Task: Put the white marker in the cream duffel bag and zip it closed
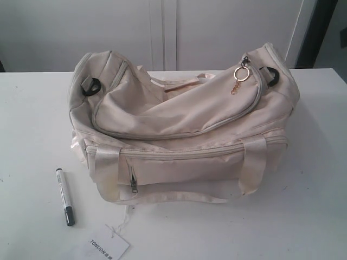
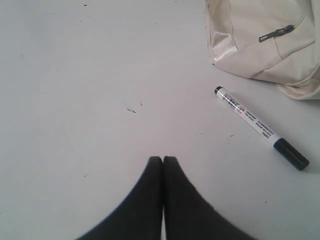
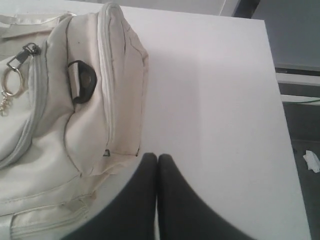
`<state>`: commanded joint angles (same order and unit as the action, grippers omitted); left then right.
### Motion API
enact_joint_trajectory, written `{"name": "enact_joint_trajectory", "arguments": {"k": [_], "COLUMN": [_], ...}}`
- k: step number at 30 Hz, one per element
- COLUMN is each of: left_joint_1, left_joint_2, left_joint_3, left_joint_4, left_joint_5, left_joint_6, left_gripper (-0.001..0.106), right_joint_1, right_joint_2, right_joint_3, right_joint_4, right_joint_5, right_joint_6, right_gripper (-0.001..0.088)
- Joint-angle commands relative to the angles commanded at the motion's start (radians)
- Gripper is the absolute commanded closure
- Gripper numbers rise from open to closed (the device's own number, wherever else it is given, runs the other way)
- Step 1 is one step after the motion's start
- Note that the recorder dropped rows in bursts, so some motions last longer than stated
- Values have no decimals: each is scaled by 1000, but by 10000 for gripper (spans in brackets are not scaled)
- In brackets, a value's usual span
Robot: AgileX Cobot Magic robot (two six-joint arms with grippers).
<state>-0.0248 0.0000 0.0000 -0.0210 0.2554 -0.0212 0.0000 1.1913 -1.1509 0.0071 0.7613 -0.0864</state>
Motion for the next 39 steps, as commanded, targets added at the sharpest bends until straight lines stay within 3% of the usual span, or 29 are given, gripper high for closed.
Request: {"name": "enact_joint_trajectory", "arguments": {"k": [24,29,33,39], "left_joint_1": [0,0,0,0], "left_joint_2": [0,0,0,0], "left_joint_3": [0,0,0,0], "left_joint_4": [0,0,0,0], "left_joint_5": [0,0,0,0], "left_joint_6": [0,0,0,0], "left_gripper": [1053,1053,1053,1053], "right_joint_1": [0,0,0,3], "right_joint_2": [64,147,249,345], "right_joint_3": [-175,-279,-357,-383], "right_joint_4": [64,119,249,294], "right_joint_5": [27,103,202,273], "right_joint_6": [-2,-2,-56,-71], "right_gripper": [868,868,868,868]}}
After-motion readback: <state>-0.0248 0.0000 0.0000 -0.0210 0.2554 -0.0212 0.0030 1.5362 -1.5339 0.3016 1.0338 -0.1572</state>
